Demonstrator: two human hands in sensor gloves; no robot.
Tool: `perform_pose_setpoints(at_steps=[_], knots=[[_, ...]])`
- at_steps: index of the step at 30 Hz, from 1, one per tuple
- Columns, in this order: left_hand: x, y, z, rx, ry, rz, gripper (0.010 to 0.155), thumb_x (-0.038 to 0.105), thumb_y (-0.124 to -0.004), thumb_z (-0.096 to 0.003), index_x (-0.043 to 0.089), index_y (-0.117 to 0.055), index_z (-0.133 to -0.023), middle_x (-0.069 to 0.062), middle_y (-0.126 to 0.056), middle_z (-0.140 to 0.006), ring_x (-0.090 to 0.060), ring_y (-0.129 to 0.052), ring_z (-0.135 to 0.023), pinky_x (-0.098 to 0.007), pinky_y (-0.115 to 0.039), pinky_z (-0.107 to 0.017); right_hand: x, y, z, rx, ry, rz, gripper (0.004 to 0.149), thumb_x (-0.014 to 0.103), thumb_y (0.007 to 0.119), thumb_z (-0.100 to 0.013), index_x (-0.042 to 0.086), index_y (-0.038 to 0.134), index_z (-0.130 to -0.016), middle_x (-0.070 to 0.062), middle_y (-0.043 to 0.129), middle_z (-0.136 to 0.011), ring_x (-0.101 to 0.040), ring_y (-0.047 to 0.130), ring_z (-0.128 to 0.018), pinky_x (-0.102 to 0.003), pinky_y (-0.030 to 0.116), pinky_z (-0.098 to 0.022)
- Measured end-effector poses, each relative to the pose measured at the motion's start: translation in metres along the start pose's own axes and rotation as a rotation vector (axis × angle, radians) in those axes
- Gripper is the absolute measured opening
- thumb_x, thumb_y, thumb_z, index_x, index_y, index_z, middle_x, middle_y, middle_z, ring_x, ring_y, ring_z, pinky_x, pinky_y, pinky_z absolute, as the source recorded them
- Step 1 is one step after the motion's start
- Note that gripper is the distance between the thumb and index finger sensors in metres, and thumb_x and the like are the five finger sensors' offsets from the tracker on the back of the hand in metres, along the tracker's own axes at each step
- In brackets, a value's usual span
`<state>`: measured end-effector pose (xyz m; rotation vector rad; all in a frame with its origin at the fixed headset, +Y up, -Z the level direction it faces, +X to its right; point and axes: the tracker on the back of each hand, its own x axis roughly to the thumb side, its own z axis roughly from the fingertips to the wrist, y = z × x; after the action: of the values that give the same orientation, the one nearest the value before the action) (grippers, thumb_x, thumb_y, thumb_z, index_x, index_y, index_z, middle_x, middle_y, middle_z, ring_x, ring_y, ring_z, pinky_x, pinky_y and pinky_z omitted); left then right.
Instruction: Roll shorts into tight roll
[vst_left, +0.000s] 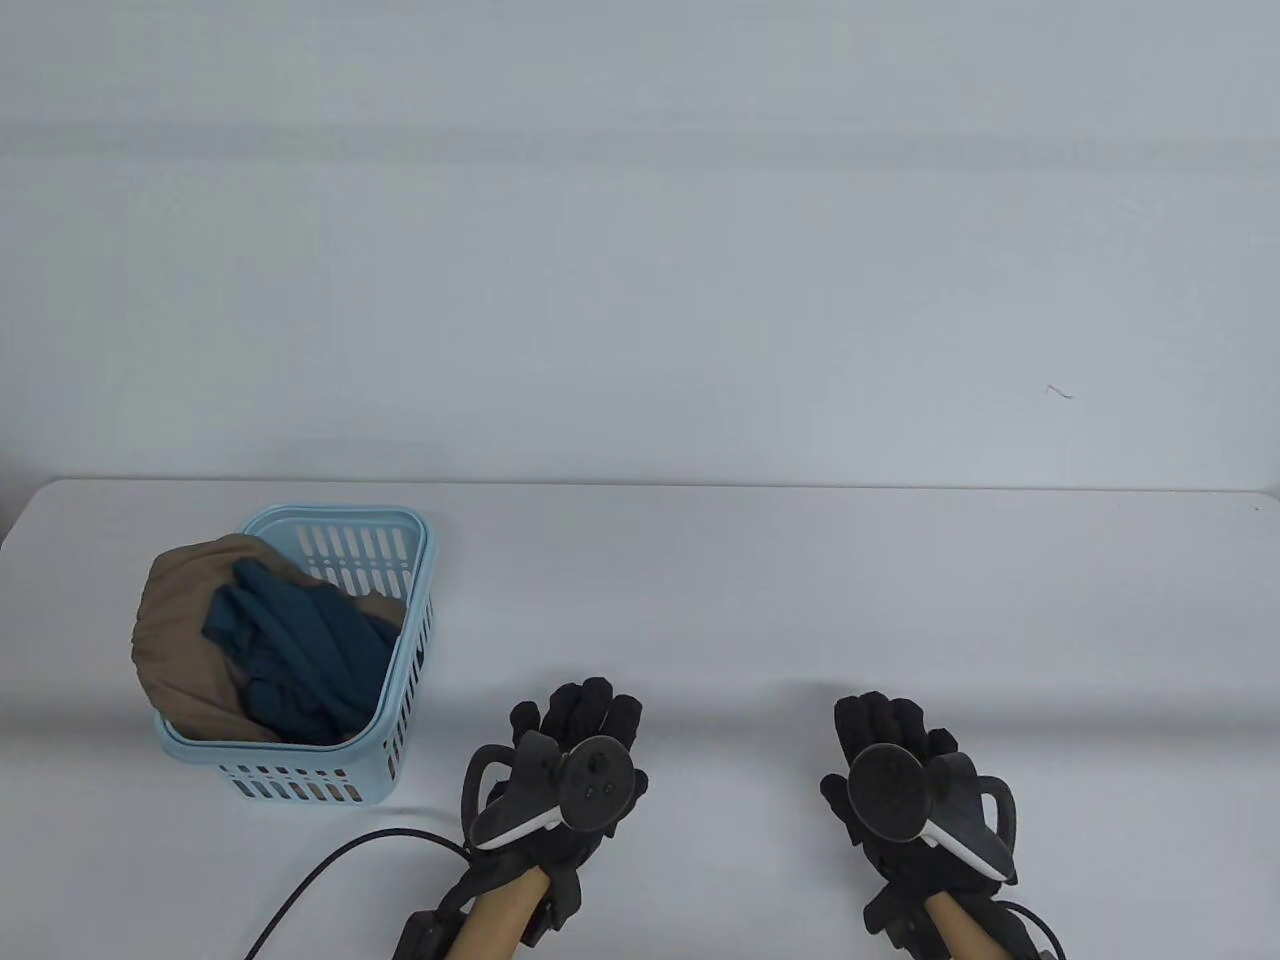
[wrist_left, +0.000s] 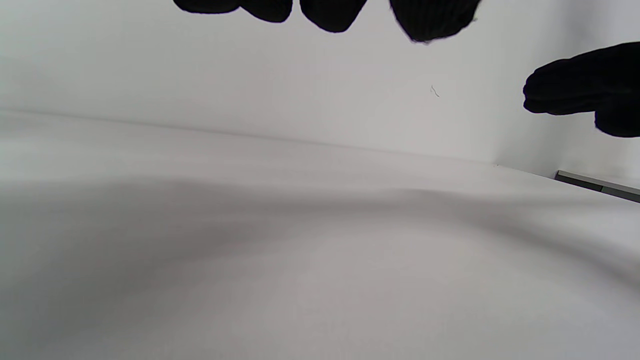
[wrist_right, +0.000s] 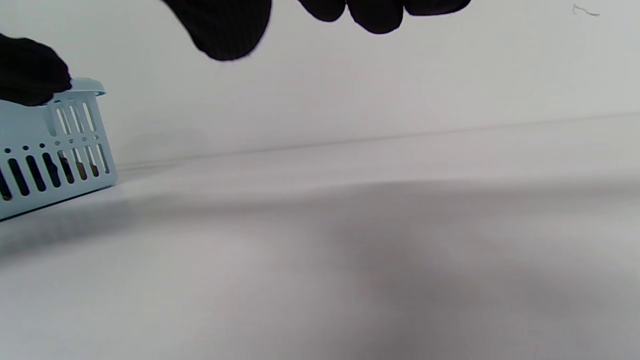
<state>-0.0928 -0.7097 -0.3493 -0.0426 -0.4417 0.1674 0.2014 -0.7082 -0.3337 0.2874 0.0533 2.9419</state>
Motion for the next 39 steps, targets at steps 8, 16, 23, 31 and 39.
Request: perform_pose_setpoints(at_steps=[8, 16, 23, 31, 39], knots=[[-0.019, 0.047, 0.0, 0.044, 0.03, -0.004, 0.07, 0.044, -0.061, -0.0553, 0.01, -0.038, -0.112, -0.026, -0.033, -0.118, -0.056, -0.039, -0.108, -0.078, -0.032, -0.066, 0.0, 0.002, 0.0, 0.009, -0.007, -0.012, 0.073, 0.038, 0.063, -0.056, 0.006, 0.027, -0.112, -0.024, 0.03, -0.117, -0.051, 0.032, -0.107, -0.073, 0.029, -0.07], [-0.076, 0.123, 0.016, 0.064, 0.165, -0.071, 0.072, 0.044, -0.062, -0.055, 0.01, -0.036, -0.113, -0.026, -0.031, -0.119, -0.057, -0.036, -0.108, -0.079, -0.029, -0.066, -0.005, 0.005, -0.001, 0.029, 0.004, -0.022, 0.073, 0.038, 0.063, -0.056, 0.006, 0.027, -0.112, -0.024, 0.03, -0.117, -0.051, 0.032, -0.107, -0.073, 0.029, -0.07], [-0.13, 0.143, 0.028, 0.031, 0.307, -0.086, 0.072, 0.043, -0.063, -0.0549, 0.01, -0.035, -0.113, -0.026, -0.029, -0.119, -0.057, -0.034, -0.108, -0.079, -0.027, -0.065, -0.003, 0.009, -0.002, 0.046, 0.003, -0.021, 0.073, 0.038, 0.063, -0.056, 0.006, 0.027, -0.112, -0.024, 0.03, -0.117, -0.051, 0.032, -0.107, -0.074, 0.029, -0.07], [-0.17, 0.146, 0.028, -0.059, 0.434, -0.16, 0.074, 0.043, -0.066, -0.0538, 0.011, -0.034, -0.113, -0.025, -0.028, -0.119, -0.056, -0.033, -0.109, -0.079, -0.027, -0.067, -0.002, 0.01, -0.001, 0.062, 0.004, -0.019, 0.073, 0.038, 0.063, -0.056, 0.006, 0.027, -0.112, -0.024, 0.03, -0.116, -0.051, 0.032, -0.107, -0.073, 0.03, -0.07], [-0.206, 0.138, 0.012, -0.252, 0.541, -0.245, 0.082, 0.045, -0.07, -0.0514, 0.013, -0.027, -0.113, -0.022, -0.024, -0.12, -0.054, -0.03, -0.111, -0.078, -0.026, -0.069, -0.003, 0.016, -0.002, 0.094, 0.015, -0.01, 0.073, 0.038, 0.063, -0.056, 0.006, 0.028, -0.112, -0.024, 0.03, -0.116, -0.051, 0.032, -0.107, -0.073, 0.03, -0.07]])
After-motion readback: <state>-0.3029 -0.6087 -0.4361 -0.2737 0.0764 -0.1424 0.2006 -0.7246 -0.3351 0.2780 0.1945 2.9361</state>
